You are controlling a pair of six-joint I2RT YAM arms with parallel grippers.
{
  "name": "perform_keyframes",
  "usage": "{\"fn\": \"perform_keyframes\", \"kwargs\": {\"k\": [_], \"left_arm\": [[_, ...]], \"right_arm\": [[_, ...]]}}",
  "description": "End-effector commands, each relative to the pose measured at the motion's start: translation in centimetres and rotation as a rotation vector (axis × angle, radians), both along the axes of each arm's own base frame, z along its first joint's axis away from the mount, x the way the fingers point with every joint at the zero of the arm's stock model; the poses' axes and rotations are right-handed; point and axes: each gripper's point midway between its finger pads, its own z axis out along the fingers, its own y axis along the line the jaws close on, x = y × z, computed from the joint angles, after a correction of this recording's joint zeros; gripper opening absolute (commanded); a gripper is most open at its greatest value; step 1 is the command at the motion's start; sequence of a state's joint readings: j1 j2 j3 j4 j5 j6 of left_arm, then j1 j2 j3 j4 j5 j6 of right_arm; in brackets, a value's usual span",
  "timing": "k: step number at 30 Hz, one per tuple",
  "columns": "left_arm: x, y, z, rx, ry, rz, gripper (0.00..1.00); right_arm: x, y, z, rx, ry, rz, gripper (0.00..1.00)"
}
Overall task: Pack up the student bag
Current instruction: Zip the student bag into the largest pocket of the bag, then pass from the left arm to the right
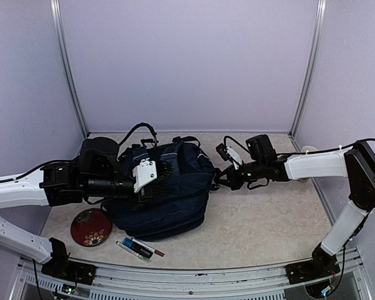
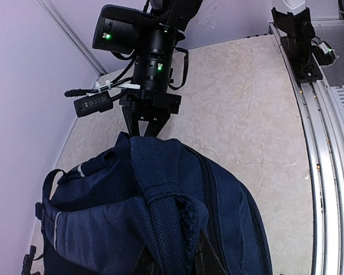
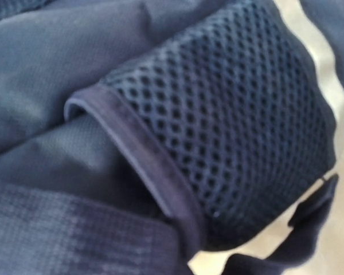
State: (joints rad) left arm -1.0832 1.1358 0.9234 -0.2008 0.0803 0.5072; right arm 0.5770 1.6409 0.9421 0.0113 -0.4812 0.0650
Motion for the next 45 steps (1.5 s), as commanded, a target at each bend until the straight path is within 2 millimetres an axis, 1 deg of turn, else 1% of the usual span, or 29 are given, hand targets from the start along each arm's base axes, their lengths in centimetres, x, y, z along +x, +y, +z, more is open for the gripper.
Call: {"fn": "perform_keyframes", "kwargs": {"k": [1,7,10,14,21,23,24,25,26,27,28,29,32,34,35,36,37,38,40,42,45], "left_arm": [[-2.6,0.1,12.2,-0.354,-0.184,-0.133,0.00],[-2.4,1.0,12.6,-0.377,-0.193,-0.116,0.00],[-2.2,1.3,12.6,-0.384,-0.208,-0.107,0.00],[-1.7,1.4,13.1,-0.392,-0.206,-0.112,0.00],[-1.2,1.1,13.5,-0.400,-0.198,-0.101,0.00],[-1.0,0.9,13.4,-0.401,-0.190,-0.091,0.00],[-0.7,0.8,13.5,-0.403,-0.185,-0.080,0.00],[-0.3,0.6,13.4,-0.402,-0.178,-0.064,0.00],[0.2,0.5,13.3,-0.399,-0.170,-0.046,0.00],[0.7,0.3,13.4,-0.401,-0.167,-0.025,0.00],[1.3,0.1,13.4,-0.403,-0.165,-0.005,0.00],[1.9,-0.1,13.6,-0.405,-0.166,0.016,0.00],[3.6,-0.8,14.3,-0.403,-0.174,0.074,0.00],[4.5,-1.2,14.8,-0.399,-0.186,0.106,0.00],[4.9,-1.3,14.9,-0.395,-0.192,0.115,0.00],[5.1,-1.5,15.2,-0.396,-0.201,0.115,0.00],[5.2,-1.6,15.5,-0.396,-0.211,0.115,0.00],[5.3,-1.8,15.7,-0.397,-0.220,0.113,0.00],[5.4,-2.1,16.2,-0.396,-0.233,0.106,0.00],[5.2,-2.3,17.1,-0.402,-0.242,0.086,0.00],[4.7,-2.6,17.6,-0.393,-0.251,0.050,0.00]], "right_arm": [[4.6,-5.6,-5.8,-0.191,0.044,-0.262,0.00],[5.0,-6.2,-7.7,-0.215,0.088,-0.290,0.00],[5.3,-7.0,-8.5,-0.234,0.113,-0.322,0.00],[5.6,-7.7,-8.6,-0.225,0.122,-0.354,0.00],[5.4,-8.7,-8.8,-0.216,0.134,-0.377,0.00],[5.2,-8.6,-8.7,-0.204,0.134,-0.359,0.00],[4.9,-8.2,-8.2,-0.187,0.129,-0.329,0.00],[4.3,-7.6,-7.6,-0.157,0.127,-0.289,0.00],[3.8,-7.2,-6.6,-0.123,0.115,-0.259,0.09],[3.3,-6.7,-5.6,-0.087,0.103,-0.230,0.25],[2.8,-6.6,-4.5,-0.059,0.087,-0.213,0.36],[2.4,-6.5,-3.3,-0.037,0.068,-0.206,0.42],[1.3,-6.6,0.1,0.016,0.019,-0.185,0.49],[0.1,-6.3,2.5,0.061,-0.002,-0.145,0.53],[-0.6,-6.1,3.6,0.086,-0.009,-0.118,0.58],[-1.5,-5.9,4.7,0.115,-0.015,-0.083,0.86],[-2.2,-5.8,5.6,0.135,-0.034,-0.061,0.98],[-2.9,-5.9,6.8,0.155,-0.066,-0.044,1.00],[-4.1,-6.3,9.5,0.186,-0.150,-0.020,1.00],[-5.6,-6.4,12.5,0.227,-0.252,0.029,1.00],[-7.7,-6.1,17.4,0.306,-0.417,0.122,1.00]]}}
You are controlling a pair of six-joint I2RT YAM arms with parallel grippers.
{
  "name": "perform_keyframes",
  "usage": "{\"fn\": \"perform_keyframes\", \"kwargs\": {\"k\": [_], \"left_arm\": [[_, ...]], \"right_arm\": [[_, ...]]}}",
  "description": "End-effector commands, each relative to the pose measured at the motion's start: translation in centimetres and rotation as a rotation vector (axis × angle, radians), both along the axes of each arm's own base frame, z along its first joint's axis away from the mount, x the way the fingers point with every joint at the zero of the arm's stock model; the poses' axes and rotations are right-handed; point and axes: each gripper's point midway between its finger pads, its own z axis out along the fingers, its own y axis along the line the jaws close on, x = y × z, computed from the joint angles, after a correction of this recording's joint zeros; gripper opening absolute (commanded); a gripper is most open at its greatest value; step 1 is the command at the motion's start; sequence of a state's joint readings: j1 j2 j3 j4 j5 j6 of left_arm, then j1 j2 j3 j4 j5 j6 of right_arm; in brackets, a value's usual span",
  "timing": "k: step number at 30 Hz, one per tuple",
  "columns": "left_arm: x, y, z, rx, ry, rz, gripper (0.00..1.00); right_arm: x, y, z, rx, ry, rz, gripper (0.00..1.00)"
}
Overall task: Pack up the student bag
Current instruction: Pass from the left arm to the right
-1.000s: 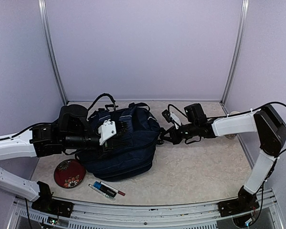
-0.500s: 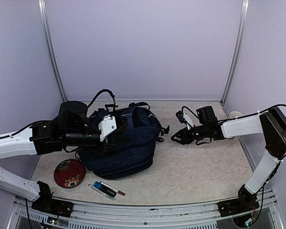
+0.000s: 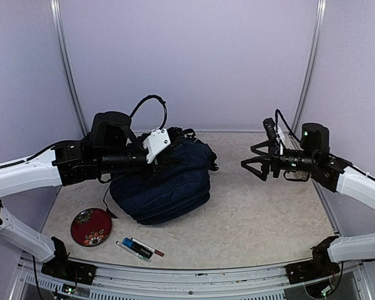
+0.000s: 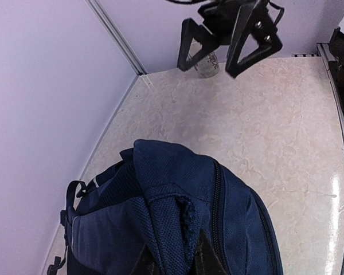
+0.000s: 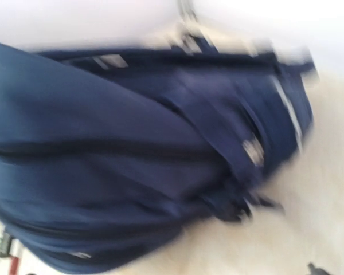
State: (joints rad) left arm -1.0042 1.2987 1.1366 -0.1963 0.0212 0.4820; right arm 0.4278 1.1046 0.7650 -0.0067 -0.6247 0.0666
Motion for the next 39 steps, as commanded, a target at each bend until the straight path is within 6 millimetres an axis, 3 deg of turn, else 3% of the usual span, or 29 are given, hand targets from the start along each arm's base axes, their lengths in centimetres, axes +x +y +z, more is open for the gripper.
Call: {"fn": "perform_keyframes", "kwargs": {"k": [1,4,7,10,17,19,20,22,23,25,26,29,30,35,39], "left_arm": [[-1.5,-0.8,13.7,-0.327,-0.255,-0.104,0.00],[-2.1,-0.9,13.9,-0.326,-0.261,-0.137,0.00],[-2.8,-1.0,14.3,-0.330,-0.263,-0.176,0.00],[-3.8,-1.0,14.4,-0.327,-0.269,-0.217,0.00],[-4.8,-0.7,14.1,-0.319,-0.295,-0.241,0.00],[-4.9,-0.5,14.6,-0.334,-0.296,-0.239,0.00],[-5.0,-0.4,14.9,-0.340,-0.299,-0.239,0.00],[-5.2,0.0,15.5,-0.357,-0.306,-0.237,0.00],[-5.3,0.2,15.7,-0.365,-0.308,-0.236,0.00],[-5.3,0.5,16.2,-0.383,-0.308,-0.227,0.00],[-5.2,0.7,16.2,-0.389,-0.302,-0.215,0.08],[-4.5,1.1,15.6,-0.380,-0.276,-0.162,0.92],[-4.5,1.3,15.2,-0.363,-0.264,-0.157,0.98],[-5.1,3.2,14.4,-0.348,-0.212,-0.124,0.99],[-4.7,5.0,13.2,-0.299,-0.187,-0.052,0.99]], "right_arm": [[-4.0,1.2,6.0,0.083,-0.228,0.178,1.00],[-5.3,3.7,9.1,0.131,-0.356,0.322,1.00],[-5.2,7.7,9.8,0.080,-0.451,0.414,1.00],[-4.4,11.4,8.0,0.000,-0.450,0.462,0.98],[-3.9,16.0,3.2,-0.109,-0.409,0.523,0.95],[-3.9,16.7,1.5,-0.138,-0.348,0.540,0.82],[-3.8,16.8,1.3,-0.140,-0.324,0.540,0.66],[-3.4,16.8,1.4,-0.141,-0.291,0.505,0.17],[-3.1,16.6,1.8,-0.140,-0.290,0.479,0.00],[-2.6,16.2,3.0,-0.135,-0.303,0.427,0.00],[-2.3,15.9,3.9,-0.129,-0.314,0.397,0.00],[-1.6,14.9,8.1,-0.082,-0.353,0.312,0.00],[-1.5,14.6,9.7,-0.061,-0.367,0.294,0.00],[-1.1,11.9,17.5,0.041,-0.437,0.287,0.00],[-0.6,9.7,21.6,0.079,-0.487,0.273,0.00]]}}
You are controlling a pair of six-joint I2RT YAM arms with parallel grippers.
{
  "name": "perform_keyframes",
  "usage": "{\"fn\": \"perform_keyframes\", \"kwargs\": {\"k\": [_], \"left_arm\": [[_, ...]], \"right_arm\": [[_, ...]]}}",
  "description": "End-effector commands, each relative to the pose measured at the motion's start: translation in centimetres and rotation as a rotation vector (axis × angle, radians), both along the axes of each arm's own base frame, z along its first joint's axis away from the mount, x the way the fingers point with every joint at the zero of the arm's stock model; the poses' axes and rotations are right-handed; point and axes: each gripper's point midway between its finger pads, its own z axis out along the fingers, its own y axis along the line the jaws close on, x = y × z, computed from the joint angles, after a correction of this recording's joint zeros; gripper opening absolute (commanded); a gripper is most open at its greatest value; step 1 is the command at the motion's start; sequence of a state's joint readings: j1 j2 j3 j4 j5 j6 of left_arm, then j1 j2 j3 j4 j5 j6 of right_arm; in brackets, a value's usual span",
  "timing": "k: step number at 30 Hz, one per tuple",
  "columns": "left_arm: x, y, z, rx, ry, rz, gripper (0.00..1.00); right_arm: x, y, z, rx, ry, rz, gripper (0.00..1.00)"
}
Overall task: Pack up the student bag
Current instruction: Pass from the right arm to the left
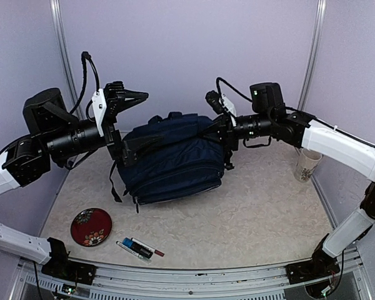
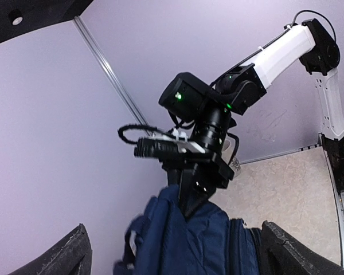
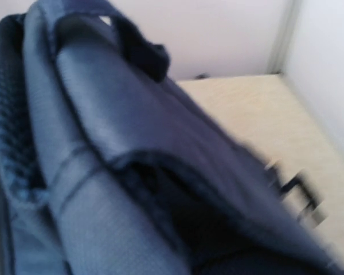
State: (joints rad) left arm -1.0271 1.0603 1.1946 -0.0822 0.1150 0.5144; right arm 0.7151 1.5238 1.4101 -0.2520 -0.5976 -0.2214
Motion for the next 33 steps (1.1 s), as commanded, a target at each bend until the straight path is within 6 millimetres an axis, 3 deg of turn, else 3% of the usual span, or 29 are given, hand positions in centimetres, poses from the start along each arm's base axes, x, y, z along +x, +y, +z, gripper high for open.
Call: {"fn": "perform_keyframes", "kwargs": {"k": [1,4,8,13,15,17,20,23,26,28,33], "left_arm": [[0.8,1.6,-2.0,0.049,0.070,0.085,0.99],[1.4,2.7,-3.0,0.057,0.095,0.137,0.99],[4.9,4.5,-3.9,0.031,0.139,0.274,0.99],[8.8,4.9,-5.4,0.024,0.284,0.274,0.99],[8.5,3.7,-7.3,0.068,0.319,0.183,0.99],[6.7,2.2,-8.9,0.100,0.351,0.047,0.98],[5.2,1.7,-11.7,0.117,0.393,-0.040,0.99],[6.2,2.2,-13.8,0.125,0.426,0.009,0.99],[7.3,2.4,-13.9,0.075,0.486,-0.015,0.99],[8.0,2.3,-15.1,0.079,0.545,-0.022,0.97],[5.9,0.1,-19.1,0.168,0.630,-0.106,0.99]], "right_arm": [[-1.1,-4.3,14.5,0.239,-0.219,-0.026,0.00],[-2.2,-4.6,15.9,0.245,-0.261,0.043,0.00],[-5.3,-5.1,16.4,0.278,-0.283,0.249,0.00],[-5.3,-5.8,16.4,0.267,-0.300,0.284,0.00],[-4.6,-6.3,16.4,0.267,-0.305,0.268,0.00],[-3.7,-6.7,16.4,0.268,-0.290,0.258,0.00],[-3.0,-7.1,16.3,0.268,-0.270,0.255,0.00],[-2.8,-7.4,16.3,0.274,-0.281,0.253,0.00],[-2.6,-7.6,16.1,0.280,-0.284,0.255,0.00],[-2.4,-7.7,15.9,0.281,-0.279,0.251,0.00],[-1.0,-8.5,15.8,0.307,-0.235,0.224,0.00]]}}
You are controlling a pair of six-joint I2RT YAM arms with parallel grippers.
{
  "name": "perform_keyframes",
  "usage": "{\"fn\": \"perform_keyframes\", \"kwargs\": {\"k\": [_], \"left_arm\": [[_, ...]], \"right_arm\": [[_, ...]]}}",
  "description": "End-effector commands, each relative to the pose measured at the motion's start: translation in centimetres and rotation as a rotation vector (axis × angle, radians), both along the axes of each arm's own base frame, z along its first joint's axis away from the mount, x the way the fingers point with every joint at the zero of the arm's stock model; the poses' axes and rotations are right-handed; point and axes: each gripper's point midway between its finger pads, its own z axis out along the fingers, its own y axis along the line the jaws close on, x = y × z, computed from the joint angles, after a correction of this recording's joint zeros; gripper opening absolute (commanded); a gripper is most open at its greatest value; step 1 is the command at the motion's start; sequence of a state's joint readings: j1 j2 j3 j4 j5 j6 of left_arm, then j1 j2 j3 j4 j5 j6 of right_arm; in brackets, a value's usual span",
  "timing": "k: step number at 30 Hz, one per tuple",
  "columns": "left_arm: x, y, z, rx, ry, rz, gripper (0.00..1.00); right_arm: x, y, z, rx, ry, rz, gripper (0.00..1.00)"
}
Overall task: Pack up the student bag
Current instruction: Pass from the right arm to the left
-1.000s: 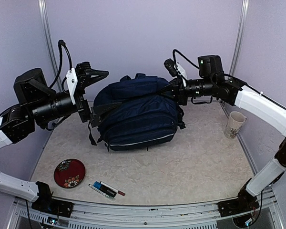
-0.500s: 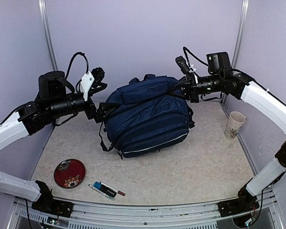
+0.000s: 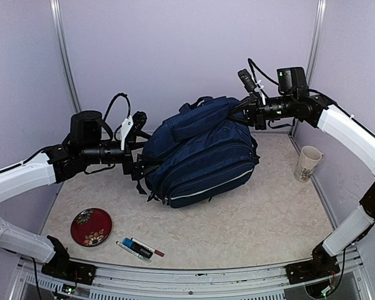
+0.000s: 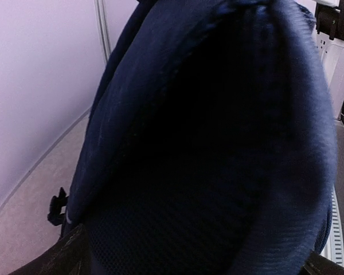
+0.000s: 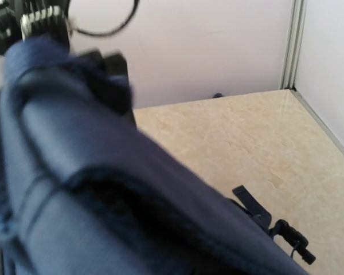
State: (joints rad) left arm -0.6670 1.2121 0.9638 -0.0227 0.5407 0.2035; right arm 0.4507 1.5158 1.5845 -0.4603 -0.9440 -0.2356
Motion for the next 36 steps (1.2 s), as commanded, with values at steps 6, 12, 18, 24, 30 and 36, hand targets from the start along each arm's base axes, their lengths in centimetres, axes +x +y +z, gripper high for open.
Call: {"fn": "perform_keyframes", "kwargs": {"k": [6,12,18,24,30,36], "left_arm": [[-1.3,-1.2,-5.2,0.079,0.063,0.010,0.85],[-4.6,-5.4,-1.1,-0.018,0.013,-0.096,0.00],[-6.8,-6.6,9.3,-0.344,0.023,-0.105,0.00],[-5.2,-3.4,14.5,-0.621,0.042,0.030,0.00],[-2.5,-0.1,15.8,-0.776,0.064,0.203,0.00],[-1.0,1.0,14.2,-0.757,0.036,0.294,0.00]], "right_arm": [[-1.6,-2.0,10.3,0.253,-0.296,0.094,0.00],[4.5,-3.3,10.1,0.240,-0.257,-0.257,0.00],[7.3,-5.3,8.2,0.182,-0.244,-0.476,0.35],[8.2,-6.5,8.8,0.122,-0.256,-0.565,0.70],[6.5,-7.5,11.9,0.148,-0.309,-0.581,0.78],[3.7,-6.0,10.2,0.181,-0.197,-0.430,0.78]]}}
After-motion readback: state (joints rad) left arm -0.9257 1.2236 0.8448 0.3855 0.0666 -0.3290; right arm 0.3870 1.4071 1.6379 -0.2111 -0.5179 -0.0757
